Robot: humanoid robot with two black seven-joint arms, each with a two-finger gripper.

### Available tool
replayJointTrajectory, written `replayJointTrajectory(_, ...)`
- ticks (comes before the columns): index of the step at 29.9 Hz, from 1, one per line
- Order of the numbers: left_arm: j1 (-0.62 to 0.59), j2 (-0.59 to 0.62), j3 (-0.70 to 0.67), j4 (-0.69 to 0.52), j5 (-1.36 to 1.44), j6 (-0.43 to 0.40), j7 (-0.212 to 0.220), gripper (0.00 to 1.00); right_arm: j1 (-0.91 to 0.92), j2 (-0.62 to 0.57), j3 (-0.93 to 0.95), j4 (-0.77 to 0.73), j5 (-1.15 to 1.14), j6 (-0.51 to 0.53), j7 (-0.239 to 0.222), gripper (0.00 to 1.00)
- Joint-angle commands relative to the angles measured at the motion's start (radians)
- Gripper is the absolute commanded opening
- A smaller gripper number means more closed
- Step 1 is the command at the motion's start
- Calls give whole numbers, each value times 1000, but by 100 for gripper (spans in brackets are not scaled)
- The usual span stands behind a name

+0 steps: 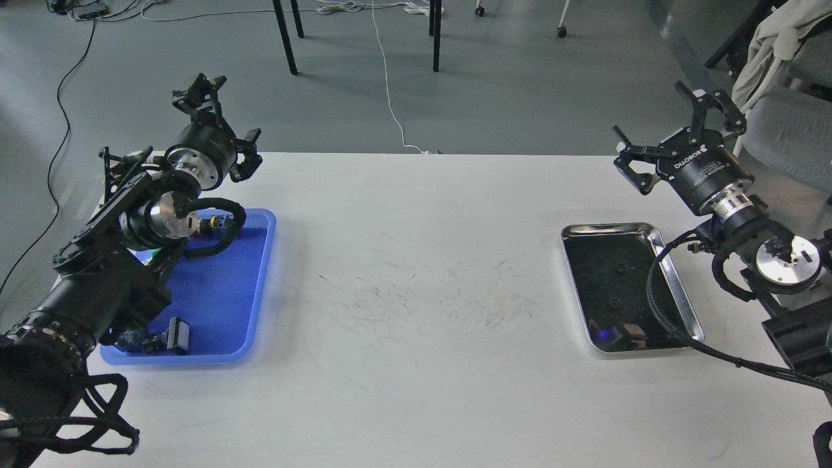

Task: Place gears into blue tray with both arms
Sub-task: 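Move the right gripper down over the metal tray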

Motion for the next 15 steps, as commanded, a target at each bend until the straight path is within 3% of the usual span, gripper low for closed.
replayJointTrajectory(1, -3, -2, 1, 1, 7, -1, 0, 98, 3, 0, 3, -2, 0, -3, 0, 99)
replayJointTrajectory(15, -7, 15, 20, 13, -4, -4, 0, 98, 20, -1, -10, -6, 0, 0, -2, 99)
